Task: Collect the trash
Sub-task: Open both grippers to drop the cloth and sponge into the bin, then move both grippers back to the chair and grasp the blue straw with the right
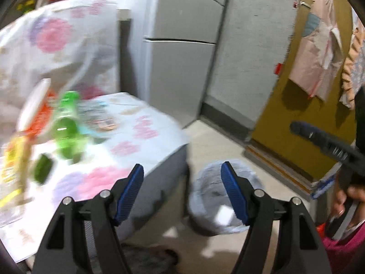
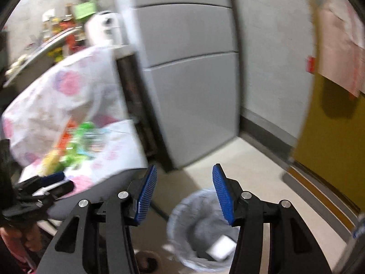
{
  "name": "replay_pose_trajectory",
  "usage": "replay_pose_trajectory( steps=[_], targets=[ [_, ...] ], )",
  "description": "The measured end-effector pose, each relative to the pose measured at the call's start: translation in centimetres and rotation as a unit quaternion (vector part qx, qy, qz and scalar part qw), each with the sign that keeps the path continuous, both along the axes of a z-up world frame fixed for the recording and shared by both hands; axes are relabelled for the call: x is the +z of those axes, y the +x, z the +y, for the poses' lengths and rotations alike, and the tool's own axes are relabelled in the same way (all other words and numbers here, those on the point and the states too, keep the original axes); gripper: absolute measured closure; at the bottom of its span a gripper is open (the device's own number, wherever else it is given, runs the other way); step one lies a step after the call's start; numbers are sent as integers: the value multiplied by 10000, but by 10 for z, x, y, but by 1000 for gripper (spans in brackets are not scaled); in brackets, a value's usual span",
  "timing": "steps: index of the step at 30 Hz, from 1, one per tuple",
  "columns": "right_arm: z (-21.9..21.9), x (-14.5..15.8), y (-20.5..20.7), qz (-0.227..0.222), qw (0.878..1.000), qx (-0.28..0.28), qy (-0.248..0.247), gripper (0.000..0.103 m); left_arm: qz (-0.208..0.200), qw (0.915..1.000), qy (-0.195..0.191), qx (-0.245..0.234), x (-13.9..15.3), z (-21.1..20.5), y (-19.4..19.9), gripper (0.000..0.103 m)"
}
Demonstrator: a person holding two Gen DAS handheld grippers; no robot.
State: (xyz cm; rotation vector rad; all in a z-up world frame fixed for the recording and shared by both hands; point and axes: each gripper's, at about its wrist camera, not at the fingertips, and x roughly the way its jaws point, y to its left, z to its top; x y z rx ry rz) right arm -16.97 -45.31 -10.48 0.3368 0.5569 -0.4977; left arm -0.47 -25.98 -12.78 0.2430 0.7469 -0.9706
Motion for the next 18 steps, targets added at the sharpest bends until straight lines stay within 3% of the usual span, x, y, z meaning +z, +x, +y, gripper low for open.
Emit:
replay_pose_trajectory(
  steps=[6,11,13,18],
  targets=[
    [50,3,68,23,9944,1059,-1,54,-98,9959,30,900,10,76,26,25],
    [88,3,122,186,9862,1643,-20,52,-312,9826,116,1826,18,133,55,23],
    [100,1,148,295,9812,1905,-89,45,-263,9775,91,2091,19,149,68,23],
    [113,-22,207,747,9712,2245,-283,44,-202,9650,121,2612,15,174,98,23]
  ],
)
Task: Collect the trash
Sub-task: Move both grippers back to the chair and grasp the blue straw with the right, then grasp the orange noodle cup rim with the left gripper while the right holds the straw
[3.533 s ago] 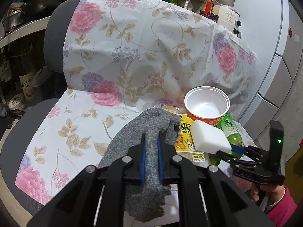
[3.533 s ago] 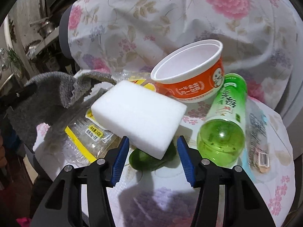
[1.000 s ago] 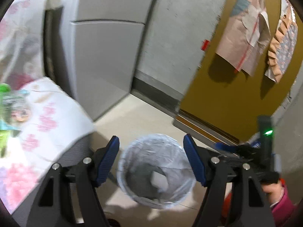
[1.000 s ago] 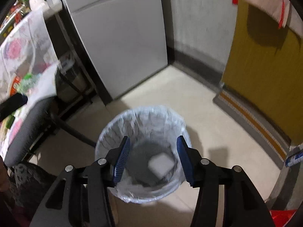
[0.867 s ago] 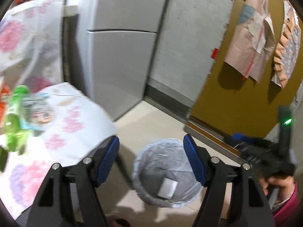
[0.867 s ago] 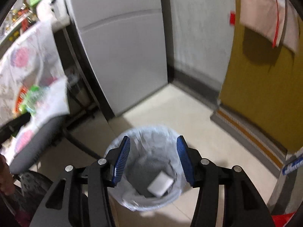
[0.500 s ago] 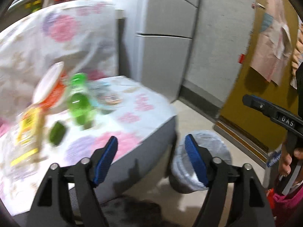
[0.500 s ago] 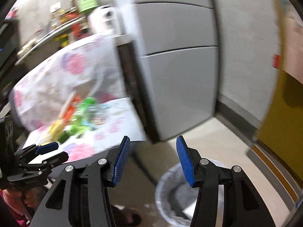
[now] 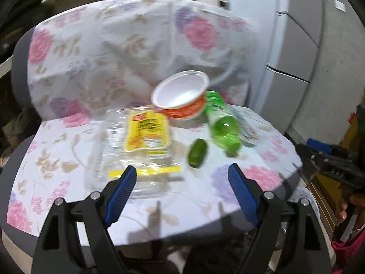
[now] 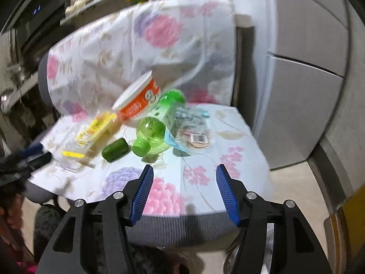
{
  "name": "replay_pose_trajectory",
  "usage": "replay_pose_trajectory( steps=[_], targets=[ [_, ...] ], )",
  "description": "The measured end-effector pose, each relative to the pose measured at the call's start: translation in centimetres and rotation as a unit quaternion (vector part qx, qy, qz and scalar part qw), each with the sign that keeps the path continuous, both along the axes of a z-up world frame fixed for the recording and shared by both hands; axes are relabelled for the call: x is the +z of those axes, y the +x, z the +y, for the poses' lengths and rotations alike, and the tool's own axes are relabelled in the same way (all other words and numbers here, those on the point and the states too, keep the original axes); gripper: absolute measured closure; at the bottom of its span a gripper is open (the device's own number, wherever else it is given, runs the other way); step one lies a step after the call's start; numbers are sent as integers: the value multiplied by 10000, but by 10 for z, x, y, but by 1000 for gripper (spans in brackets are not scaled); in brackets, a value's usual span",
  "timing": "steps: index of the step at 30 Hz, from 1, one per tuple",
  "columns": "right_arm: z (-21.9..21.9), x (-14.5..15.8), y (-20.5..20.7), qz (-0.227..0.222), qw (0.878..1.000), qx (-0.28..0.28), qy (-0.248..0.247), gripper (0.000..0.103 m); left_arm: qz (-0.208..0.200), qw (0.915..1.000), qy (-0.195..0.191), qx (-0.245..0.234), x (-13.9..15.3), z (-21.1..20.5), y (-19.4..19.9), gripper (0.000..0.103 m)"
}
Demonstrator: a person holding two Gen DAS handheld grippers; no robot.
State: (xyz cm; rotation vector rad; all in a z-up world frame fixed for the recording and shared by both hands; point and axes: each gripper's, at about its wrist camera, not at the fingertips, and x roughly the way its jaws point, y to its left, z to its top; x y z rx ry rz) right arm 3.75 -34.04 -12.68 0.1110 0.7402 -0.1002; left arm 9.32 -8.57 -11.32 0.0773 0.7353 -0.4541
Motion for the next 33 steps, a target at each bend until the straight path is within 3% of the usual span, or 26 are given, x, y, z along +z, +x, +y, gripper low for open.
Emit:
replay_pose_trajectory(
  steps=[10,19,20,21,22,24,28,33],
  targets=[
    [21,-47,77,474,9940,479,-861,45,29,9976,161,680,-13,18,49,23],
    [40,-75,128,769,9721,583,-2136,47,162,9974,157,687,-20,7,58,23],
    [42,-75,130,774,9698,596,-2236,48,175,9975,151,665,-20,5,58,23],
    [42,-74,132,774,9679,596,-2316,63,182,9977,136,644,-20,3,57,23],
    [40,-73,132,802,9675,566,-2331,81,184,9978,129,623,-19,2,55,23],
    [34,-65,127,730,9712,504,-2210,92,159,9979,157,602,-18,-1,52,23],
    [22,-38,104,430,9832,491,-1704,101,156,9980,172,588,-15,-2,52,23],
    [0,5,76,-90,9957,405,-833,102,111,9989,220,406,-8,-18,61,23]
  ],
)
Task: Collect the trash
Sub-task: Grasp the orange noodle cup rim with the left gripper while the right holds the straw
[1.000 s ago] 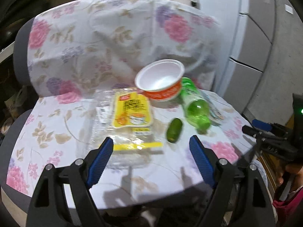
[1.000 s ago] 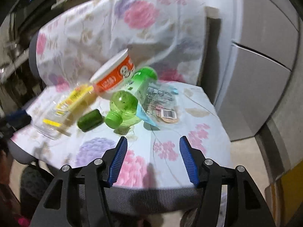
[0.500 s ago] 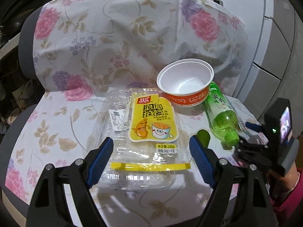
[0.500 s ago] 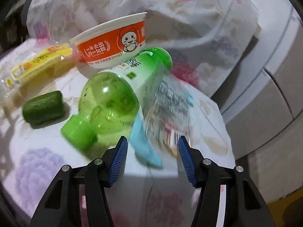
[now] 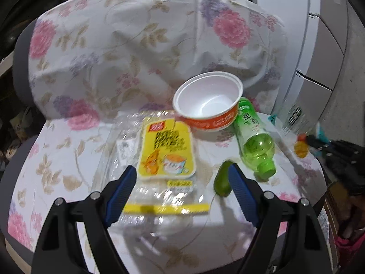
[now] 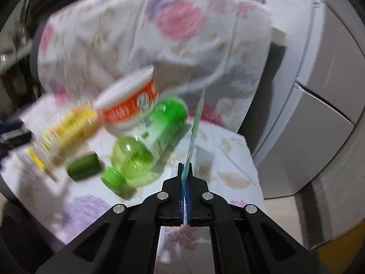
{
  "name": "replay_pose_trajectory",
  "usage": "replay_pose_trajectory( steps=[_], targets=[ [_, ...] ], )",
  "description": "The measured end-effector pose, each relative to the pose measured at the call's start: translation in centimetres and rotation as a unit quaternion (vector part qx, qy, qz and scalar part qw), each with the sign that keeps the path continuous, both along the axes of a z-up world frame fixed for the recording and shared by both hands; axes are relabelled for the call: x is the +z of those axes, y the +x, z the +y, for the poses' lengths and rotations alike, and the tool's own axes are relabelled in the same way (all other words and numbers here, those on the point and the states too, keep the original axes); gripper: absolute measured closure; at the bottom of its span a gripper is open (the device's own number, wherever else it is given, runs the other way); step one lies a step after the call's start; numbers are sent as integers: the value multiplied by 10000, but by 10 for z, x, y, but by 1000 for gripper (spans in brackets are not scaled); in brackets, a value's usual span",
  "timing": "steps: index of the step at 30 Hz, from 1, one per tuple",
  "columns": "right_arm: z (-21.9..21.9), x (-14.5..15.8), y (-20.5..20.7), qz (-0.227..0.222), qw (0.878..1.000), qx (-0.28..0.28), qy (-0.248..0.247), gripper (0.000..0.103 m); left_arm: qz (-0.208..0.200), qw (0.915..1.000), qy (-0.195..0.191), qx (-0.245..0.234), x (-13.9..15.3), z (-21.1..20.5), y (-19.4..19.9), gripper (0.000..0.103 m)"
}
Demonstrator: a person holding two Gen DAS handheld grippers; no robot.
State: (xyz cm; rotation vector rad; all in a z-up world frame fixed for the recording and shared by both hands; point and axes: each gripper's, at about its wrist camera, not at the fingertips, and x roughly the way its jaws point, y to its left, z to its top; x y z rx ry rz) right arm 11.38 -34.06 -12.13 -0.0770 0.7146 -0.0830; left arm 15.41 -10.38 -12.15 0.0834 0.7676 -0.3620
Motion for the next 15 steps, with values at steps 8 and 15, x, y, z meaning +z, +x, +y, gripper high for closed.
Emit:
replay_pose_trajectory(
  steps=[8,15],
  targets=[
    [-13,31,-13,-488,9975,1,510,102,-105,9972,-146,-723,17,-64,48,23],
    [-37,30,-13,-564,9967,-215,537,102,111,9941,-123,-1072,6,-117,104,41]
  ],
)
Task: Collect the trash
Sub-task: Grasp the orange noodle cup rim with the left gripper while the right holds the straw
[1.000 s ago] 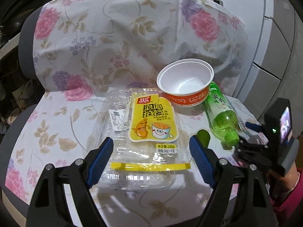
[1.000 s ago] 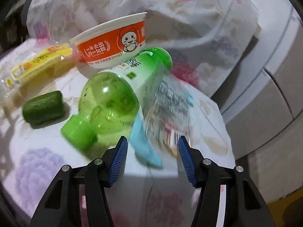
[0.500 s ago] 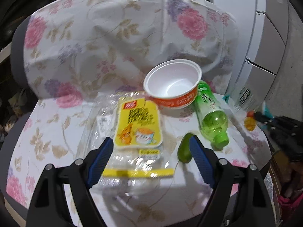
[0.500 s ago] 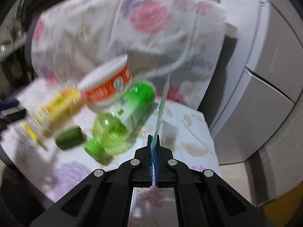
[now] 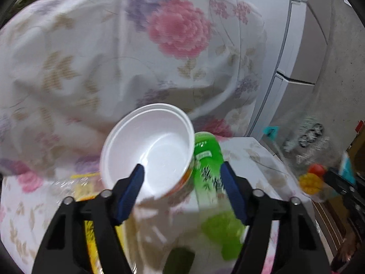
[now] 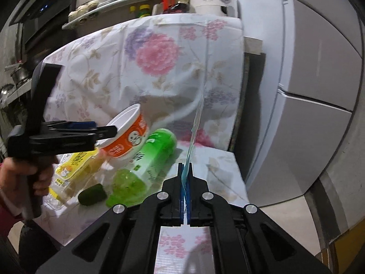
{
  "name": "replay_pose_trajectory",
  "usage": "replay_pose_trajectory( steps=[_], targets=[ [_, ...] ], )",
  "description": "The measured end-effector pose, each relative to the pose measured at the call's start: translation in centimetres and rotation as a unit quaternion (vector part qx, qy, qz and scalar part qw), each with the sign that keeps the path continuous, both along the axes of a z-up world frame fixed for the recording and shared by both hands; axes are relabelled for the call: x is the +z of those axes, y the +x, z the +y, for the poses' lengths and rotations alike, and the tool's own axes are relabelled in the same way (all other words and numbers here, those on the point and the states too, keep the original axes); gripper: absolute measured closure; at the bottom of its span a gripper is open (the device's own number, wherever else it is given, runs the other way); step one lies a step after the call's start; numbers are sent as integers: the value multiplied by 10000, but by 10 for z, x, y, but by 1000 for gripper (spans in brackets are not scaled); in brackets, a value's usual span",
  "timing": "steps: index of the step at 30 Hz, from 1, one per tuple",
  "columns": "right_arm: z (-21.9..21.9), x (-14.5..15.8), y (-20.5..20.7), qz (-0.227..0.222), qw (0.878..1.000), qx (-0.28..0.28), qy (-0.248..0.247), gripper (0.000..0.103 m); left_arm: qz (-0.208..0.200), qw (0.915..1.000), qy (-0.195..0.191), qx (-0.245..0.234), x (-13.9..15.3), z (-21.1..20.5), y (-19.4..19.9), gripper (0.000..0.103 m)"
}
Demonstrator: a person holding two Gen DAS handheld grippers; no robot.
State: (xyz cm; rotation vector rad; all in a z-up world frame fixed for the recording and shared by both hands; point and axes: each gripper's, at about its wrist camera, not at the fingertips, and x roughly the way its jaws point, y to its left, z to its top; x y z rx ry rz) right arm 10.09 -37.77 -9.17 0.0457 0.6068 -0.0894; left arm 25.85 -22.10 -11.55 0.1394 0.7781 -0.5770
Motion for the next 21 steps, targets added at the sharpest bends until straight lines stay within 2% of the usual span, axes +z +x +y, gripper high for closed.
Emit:
replay_pose_trajectory(
  steps=[3,7,8,10,14,17,21],
  targets=[
    [-14,-2,-5,-13,9999,-116,71,102,156,9998,91,-115,-11,-20,14,52],
    [-26,-7,-10,-33,9996,-182,229,102,179,9985,514,-116,-25,-37,25,95],
    [-27,-8,-11,-43,9995,-188,259,102,76,9985,535,-74,-22,-36,24,98],
    [-29,-9,-11,-42,9994,-181,308,102,-127,9988,461,-40,-8,-31,19,100],
    [-27,-5,-12,-181,9988,-77,448,102,-494,9988,27,-7,37,-9,-5,100],
    [-19,-1,-14,-212,9987,16,471,102,-603,9981,-63,-59,60,2,-29,100],
    [-8,14,-38,-289,9989,75,367,102,-582,9972,-288,-359,74,17,-72,100]
  ],
)
